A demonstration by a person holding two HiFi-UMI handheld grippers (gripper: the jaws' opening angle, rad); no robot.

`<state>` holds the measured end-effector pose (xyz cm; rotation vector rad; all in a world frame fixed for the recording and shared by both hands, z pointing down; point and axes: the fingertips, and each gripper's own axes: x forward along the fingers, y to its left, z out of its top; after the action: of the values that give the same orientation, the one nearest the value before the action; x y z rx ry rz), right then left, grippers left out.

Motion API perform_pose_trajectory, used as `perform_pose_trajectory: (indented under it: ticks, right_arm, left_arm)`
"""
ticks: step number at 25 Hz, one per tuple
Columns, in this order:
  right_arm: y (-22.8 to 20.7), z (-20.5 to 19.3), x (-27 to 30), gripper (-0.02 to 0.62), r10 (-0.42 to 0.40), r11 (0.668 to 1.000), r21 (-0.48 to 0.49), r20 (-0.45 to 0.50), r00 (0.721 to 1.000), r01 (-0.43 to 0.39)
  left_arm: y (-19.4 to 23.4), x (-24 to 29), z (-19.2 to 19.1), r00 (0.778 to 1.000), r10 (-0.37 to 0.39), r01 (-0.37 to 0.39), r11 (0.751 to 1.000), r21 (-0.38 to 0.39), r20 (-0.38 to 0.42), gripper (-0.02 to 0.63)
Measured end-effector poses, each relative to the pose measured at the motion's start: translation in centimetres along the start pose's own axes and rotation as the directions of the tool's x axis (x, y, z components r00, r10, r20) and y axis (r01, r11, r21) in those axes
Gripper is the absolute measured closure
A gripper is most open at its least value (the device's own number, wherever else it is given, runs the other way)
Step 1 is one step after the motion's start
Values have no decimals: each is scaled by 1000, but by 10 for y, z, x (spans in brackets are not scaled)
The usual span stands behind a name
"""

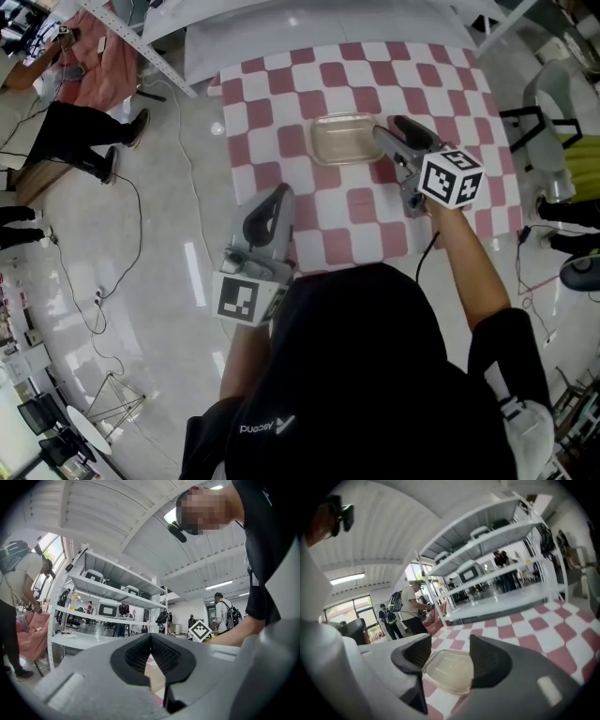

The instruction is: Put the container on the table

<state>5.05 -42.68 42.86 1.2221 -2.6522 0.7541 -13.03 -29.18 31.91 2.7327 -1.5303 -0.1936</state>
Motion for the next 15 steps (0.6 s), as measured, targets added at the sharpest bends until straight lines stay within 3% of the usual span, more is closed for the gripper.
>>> perform_pose_trajectory:
  ticks: [3, 6, 11, 15]
  right_arm:
    - [44, 25, -23, 411, 87, 971, -234, 123, 989, -56]
    - [88, 33, -43, 465, 174, 924, -371, 188, 967, -94]
    - [134, 28, -68, 550, 237, 863, -495, 230, 944, -96]
    - [158, 23, -82, 591, 269, 851, -514, 247, 931, -110]
  left_arm:
    - [-6, 5, 3, 1000, -22, 22, 1000, -7, 15, 597]
    - [-14, 10, 3, 999, -48, 48, 999, -4, 9, 597]
    - [-32, 14, 4, 996, -88, 88, 996, -5, 2, 597]
    - [-45, 15, 3, 994, -108, 108, 994, -9, -1, 597]
